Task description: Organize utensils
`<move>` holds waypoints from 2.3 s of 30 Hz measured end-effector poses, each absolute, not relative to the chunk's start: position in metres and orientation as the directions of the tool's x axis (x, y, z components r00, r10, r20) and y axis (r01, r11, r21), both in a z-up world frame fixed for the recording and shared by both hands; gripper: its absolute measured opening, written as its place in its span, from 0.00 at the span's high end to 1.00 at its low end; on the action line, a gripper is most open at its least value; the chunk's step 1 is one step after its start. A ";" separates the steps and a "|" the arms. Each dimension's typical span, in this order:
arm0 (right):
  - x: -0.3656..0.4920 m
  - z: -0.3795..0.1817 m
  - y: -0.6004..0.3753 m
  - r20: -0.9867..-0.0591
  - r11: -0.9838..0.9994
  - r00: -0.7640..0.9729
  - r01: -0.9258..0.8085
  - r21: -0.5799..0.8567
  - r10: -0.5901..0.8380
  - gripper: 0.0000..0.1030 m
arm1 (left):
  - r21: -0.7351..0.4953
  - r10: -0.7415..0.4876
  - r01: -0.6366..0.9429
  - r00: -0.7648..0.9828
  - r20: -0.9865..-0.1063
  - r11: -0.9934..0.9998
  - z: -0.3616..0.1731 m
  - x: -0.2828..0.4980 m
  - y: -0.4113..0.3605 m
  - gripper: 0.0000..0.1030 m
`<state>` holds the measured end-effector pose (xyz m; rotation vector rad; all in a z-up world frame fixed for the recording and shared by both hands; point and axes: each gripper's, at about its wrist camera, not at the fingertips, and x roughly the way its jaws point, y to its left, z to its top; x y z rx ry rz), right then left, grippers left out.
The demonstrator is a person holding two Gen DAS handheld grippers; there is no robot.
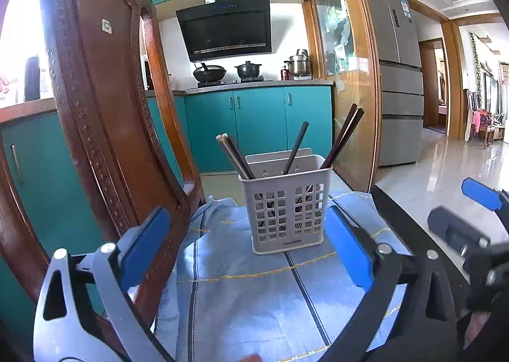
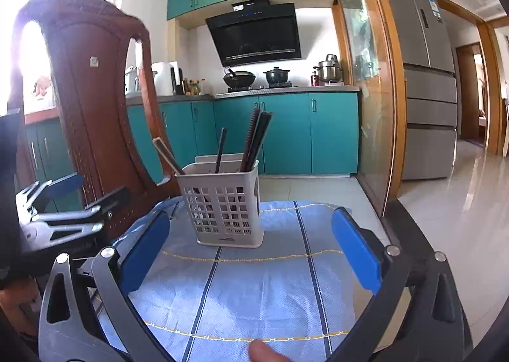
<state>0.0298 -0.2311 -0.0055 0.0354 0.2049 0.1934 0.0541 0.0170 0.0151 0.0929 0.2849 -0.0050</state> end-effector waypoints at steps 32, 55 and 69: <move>0.032 -0.009 -0.217 -0.198 0.987 0.971 -0.150 -0.054 0.137 0.03 | 0.059 -0.020 0.039 0.957 -0.291 0.998 0.005 0.049 0.023 0.03; 0.032 -0.010 -0.218 -0.205 0.986 0.969 -0.155 -0.056 0.141 0.03 | 0.050 -0.031 0.048 0.953 -0.300 0.998 0.003 0.050 0.020 0.03; 0.034 -0.010 -0.219 -0.210 0.985 0.967 -0.158 -0.064 0.141 0.03 | 0.042 -0.036 0.051 0.955 -0.296 0.998 0.004 0.048 0.019 0.03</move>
